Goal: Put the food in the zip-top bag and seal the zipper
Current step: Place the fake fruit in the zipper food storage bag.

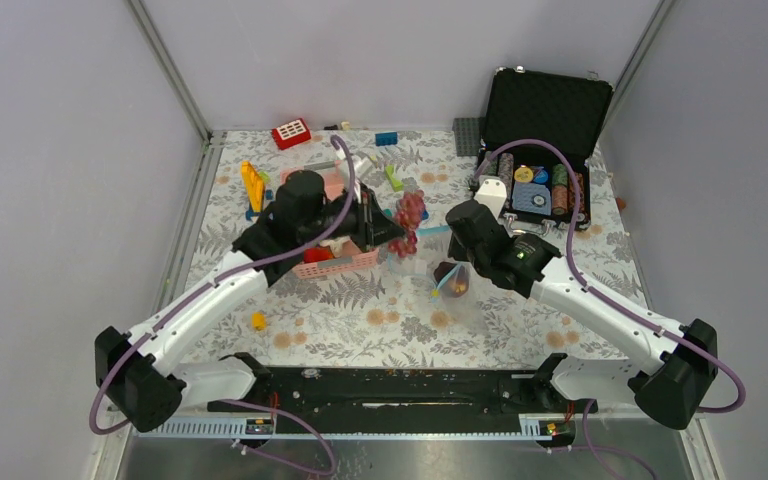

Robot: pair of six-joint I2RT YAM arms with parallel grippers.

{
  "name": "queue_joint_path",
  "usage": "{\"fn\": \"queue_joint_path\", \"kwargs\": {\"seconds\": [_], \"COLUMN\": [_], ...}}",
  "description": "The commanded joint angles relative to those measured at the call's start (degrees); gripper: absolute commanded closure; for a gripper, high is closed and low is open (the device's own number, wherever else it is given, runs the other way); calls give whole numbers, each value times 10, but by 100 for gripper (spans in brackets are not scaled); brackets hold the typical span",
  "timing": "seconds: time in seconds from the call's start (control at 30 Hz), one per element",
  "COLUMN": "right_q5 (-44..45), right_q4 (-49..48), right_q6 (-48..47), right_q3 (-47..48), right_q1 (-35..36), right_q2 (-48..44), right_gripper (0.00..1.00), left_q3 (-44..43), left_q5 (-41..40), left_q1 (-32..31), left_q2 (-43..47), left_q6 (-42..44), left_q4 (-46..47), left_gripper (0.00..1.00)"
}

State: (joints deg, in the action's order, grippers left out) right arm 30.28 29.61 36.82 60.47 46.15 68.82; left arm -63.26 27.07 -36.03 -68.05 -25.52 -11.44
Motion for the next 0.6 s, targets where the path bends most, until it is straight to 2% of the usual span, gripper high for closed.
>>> {"fn": "queue_joint_path", "kwargs": {"seconds": [0.0,0.1,0.23,0.43,0.57], "right_q5": [-13,-36,-58,-60,-89], "right_q4": [-26,-48,-53,-57,-86], "right_q6": [14,20,27,37,42], "right_q3": [-5,-19,-22,-27,-40], "right_q1": [-3,-4,-3,-4,-4], "right_q2": [-17,-28,-33,-41,-52], "right_gripper": [100,100,100,100,100], "left_q3": [63,101,113,121,134], "left_q5": [139,111,103,227,156], "left_q1": [-32,-49,-59,-63,-63], "left_q2": [12,5,-22,-64,-74], "left_q6": [1,-22,-32,-10,0], "left_q4": [169,228,258,277,272], "left_gripper": [100,100,100,100,100]}}
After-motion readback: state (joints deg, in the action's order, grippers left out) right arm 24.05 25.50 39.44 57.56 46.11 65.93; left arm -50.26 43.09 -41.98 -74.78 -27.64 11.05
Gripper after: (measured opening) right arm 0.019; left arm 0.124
